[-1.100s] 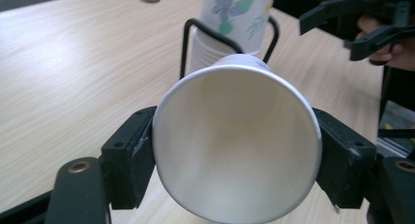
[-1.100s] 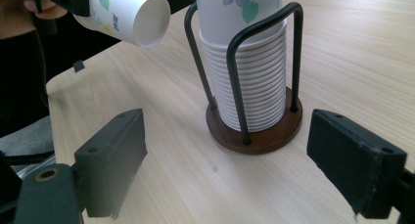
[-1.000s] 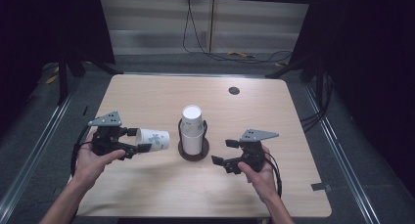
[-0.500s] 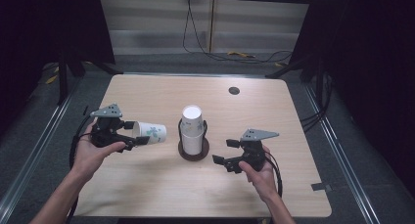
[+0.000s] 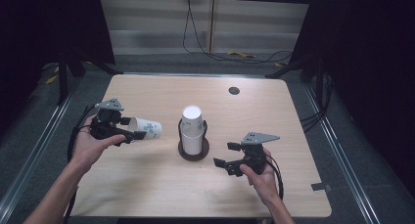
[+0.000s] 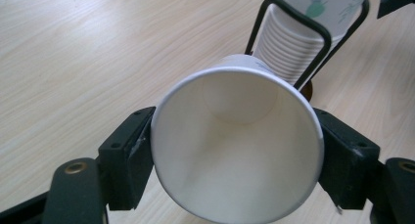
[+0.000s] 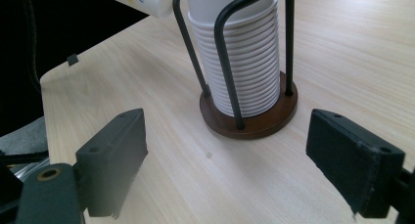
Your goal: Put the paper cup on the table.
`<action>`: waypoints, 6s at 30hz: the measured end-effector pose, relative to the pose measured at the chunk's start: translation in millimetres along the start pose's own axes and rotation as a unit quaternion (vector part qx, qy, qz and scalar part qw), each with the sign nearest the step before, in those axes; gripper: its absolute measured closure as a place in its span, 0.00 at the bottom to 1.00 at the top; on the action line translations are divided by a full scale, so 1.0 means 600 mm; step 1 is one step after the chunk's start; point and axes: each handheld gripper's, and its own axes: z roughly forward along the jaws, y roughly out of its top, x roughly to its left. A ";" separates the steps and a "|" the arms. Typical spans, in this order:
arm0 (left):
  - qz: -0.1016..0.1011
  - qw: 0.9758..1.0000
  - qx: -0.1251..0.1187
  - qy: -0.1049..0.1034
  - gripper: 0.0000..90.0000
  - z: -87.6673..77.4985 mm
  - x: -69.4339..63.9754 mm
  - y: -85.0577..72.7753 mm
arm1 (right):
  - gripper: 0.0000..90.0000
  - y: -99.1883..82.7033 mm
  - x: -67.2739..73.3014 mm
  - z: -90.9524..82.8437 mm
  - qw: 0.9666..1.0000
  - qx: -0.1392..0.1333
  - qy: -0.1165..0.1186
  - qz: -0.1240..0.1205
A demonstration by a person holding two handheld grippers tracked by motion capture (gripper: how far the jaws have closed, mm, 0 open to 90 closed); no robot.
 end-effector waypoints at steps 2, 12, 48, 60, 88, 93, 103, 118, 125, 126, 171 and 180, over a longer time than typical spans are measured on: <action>-0.001 1.000 0.010 0.006 0.28 0.001 0.003 0.001 | 0.17 -0.001 0.001 0.003 1.000 0.001 -0.001 0.000; 0.022 0.999 0.042 0.021 0.28 0.007 0.012 0.017 | 0.17 -0.003 0.007 0.001 1.000 -0.006 -0.012 -0.002; 0.050 0.972 0.221 0.063 0.27 0.109 0.030 0.048 | 0.18 -0.007 0.009 0.010 1.000 0.007 -0.007 -0.006; 0.057 0.968 0.229 0.084 0.25 0.123 0.026 0.052 | 0.18 -0.009 0.008 0.013 1.000 0.010 -0.008 -0.005; 0.050 0.980 0.184 0.063 0.19 0.135 0.026 0.056 | 0.18 -0.009 0.007 0.012 1.000 0.012 -0.003 -0.001; 0.034 0.985 0.159 0.061 0.19 0.129 0.030 0.054 | 0.18 -0.009 0.006 0.012 1.000 0.012 -0.004 -0.002; 0.019 0.994 0.088 0.054 0.19 0.106 0.032 0.050 | 0.18 -0.010 0.006 0.014 1.000 0.015 -0.006 0.000; 0.022 0.998 -0.021 0.053 0.22 0.063 0.001 0.041 | 0.19 -0.010 0.008 0.013 1.000 0.015 -0.014 -0.003; 0.013 0.997 -0.055 0.042 0.21 0.054 -0.020 0.026 | 0.19 -0.011 0.010 0.013 1.000 0.012 -0.022 -0.007; 0.011 0.997 -0.060 0.041 0.21 0.052 -0.022 0.026 | 0.19 -0.011 0.009 0.013 1.000 0.012 -0.022 -0.007; -0.022 0.993 -0.119 -0.012 0.20 0.075 -0.138 -0.105 | 0.19 -0.011 0.010 0.012 1.000 0.008 -0.026 0.000; -0.029 0.994 -0.105 -0.015 0.20 0.084 -0.155 -0.122 | 0.19 -0.019 0.013 0.019 0.999 0.009 -0.032 0.000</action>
